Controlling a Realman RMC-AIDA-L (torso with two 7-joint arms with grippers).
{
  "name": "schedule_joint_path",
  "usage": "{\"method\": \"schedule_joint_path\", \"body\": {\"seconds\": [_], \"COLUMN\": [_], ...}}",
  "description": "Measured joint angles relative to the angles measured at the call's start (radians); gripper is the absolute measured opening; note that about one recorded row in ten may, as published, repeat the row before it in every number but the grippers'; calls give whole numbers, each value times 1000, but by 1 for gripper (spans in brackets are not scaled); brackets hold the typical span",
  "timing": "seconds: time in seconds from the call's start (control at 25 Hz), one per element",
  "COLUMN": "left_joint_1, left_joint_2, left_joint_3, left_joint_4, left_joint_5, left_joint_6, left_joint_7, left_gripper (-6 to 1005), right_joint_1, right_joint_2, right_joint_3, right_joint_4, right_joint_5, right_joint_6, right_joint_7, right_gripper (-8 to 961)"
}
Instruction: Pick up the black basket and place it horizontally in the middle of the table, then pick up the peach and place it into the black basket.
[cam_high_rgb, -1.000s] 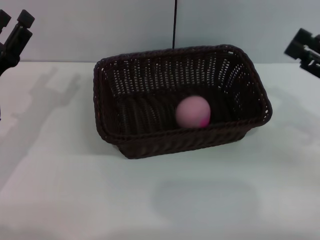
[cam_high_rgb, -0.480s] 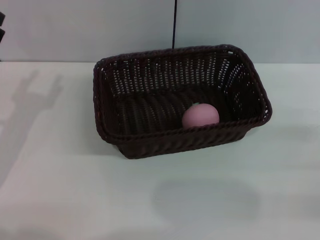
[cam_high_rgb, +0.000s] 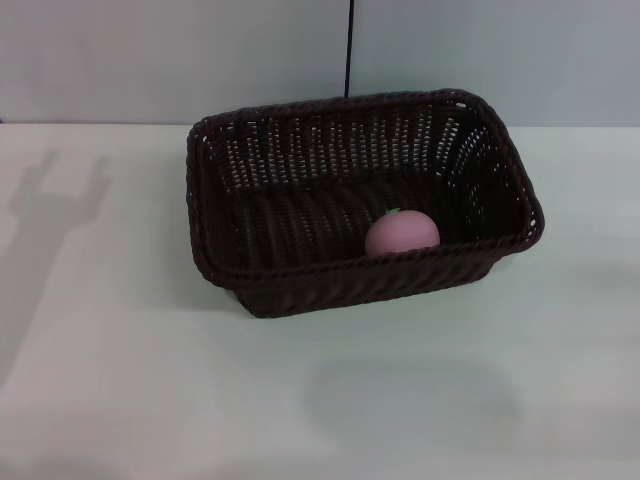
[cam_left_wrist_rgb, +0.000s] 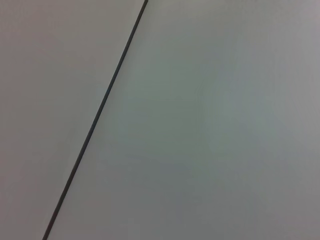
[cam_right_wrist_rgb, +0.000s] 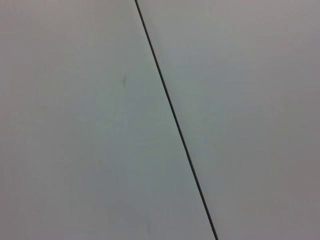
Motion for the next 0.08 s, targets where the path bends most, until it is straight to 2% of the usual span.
{"method": "schedule_joint_path", "body": {"seconds": [0.08], "left_joint_1": [3], "left_joint_2": [-1], "left_joint_3": [-5], "left_joint_4": [-6], "left_joint_5": [0], "left_joint_6": [3], "left_joint_7": [1], "left_gripper": [725], "right_joint_1": [2], "right_joint_2": [0], "right_joint_3": [3], "right_joint_4": [1], "right_joint_5": [0], "right_joint_6": [7], "right_joint_7": [0], "right_gripper": [665]}}
